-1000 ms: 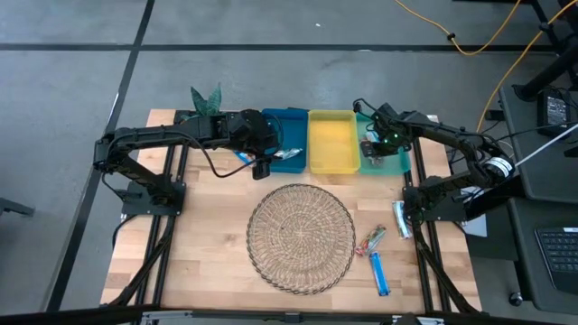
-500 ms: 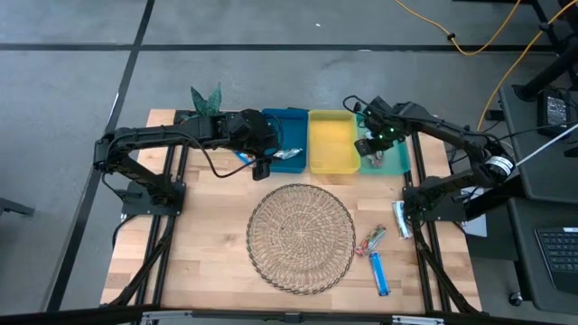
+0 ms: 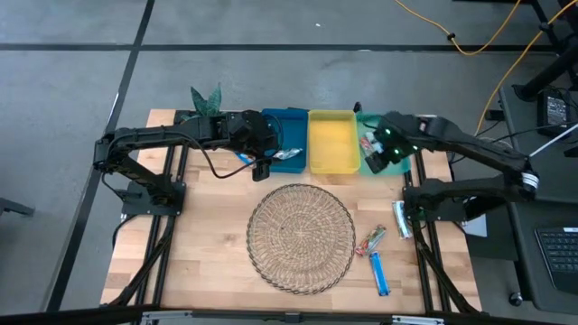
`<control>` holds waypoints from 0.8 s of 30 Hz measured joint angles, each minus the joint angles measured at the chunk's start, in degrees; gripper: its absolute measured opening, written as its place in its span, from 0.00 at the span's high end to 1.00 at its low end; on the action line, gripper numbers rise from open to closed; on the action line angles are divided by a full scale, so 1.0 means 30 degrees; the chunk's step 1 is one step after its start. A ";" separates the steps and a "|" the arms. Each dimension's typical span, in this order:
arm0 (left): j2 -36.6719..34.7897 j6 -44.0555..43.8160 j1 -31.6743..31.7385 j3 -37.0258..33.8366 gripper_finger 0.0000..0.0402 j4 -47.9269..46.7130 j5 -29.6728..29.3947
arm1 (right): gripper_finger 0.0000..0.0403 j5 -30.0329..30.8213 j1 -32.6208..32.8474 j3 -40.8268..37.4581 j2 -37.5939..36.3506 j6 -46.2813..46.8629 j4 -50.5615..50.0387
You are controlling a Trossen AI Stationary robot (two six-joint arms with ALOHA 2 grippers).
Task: Pick and place Granola Bars by type
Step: Put the red granola bar into the green bin
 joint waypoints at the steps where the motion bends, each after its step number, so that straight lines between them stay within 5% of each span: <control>1: 0.0000 0.0019 -0.0005 0.0000 0.57 0.0000 0.0000 | 0.58 -0.0077 0.0618 0.0000 -0.0475 0.0302 -0.0093; 9: 0.0000 0.0051 -0.0004 0.0000 0.57 0.0000 0.0000 | 0.58 -0.2622 0.6090 0.0000 -0.2877 0.0376 0.0456; 24: 0.0003 0.0058 0.0023 0.0000 0.57 0.0000 -0.0245 | 0.58 -0.1372 1.4247 0.0000 -0.2180 -0.1863 0.1252</control>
